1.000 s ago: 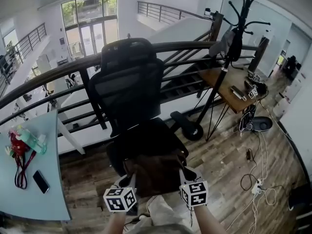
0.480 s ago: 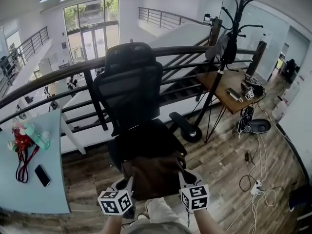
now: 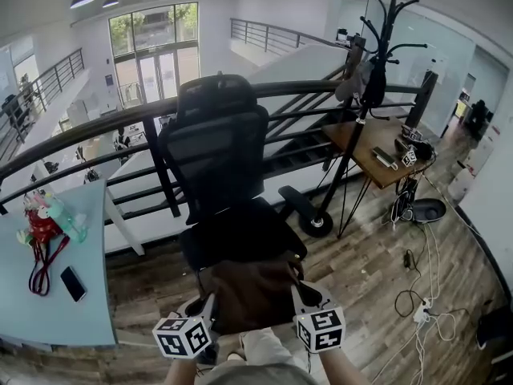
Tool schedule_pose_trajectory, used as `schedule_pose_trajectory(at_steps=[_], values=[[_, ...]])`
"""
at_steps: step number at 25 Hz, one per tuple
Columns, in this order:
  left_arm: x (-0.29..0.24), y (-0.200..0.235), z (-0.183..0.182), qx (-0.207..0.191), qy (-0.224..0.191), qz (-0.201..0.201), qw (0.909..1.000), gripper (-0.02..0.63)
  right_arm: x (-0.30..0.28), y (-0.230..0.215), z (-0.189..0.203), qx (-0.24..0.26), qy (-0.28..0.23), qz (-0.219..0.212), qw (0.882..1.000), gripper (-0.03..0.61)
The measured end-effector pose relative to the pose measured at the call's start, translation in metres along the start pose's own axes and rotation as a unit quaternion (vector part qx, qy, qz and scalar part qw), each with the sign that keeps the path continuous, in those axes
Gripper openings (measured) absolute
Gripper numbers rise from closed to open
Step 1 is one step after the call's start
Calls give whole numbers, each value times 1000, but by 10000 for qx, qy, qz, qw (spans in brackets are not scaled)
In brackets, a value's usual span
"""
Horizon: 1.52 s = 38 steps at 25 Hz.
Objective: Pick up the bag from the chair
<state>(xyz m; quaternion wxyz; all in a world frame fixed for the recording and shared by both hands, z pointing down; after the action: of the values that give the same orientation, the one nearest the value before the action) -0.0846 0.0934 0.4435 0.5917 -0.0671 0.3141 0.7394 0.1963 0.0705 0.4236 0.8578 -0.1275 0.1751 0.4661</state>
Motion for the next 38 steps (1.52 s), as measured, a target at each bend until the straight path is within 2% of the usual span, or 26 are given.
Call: schedule_pose_trajectory(at_steps=[18,38], values=[[22,8,5,179,-75,-35,9998,11,5,18,-3,87,-74,-166,9998,17],[14,15,1,266,0,15,9996,11,-7,17,-5,76,-38,-181,9998,17]])
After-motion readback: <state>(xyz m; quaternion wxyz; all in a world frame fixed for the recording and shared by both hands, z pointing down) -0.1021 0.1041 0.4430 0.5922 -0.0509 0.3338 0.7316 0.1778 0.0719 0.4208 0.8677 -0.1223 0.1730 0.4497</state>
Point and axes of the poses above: the fingertips, and each gripper's own axes: x backward along the fingers, y to its left, z out of its underside, the point moved 9 cm from there along x, backward along the fingers, and after that the axes turned 8 degrees about -z, right-handed, at the moved point
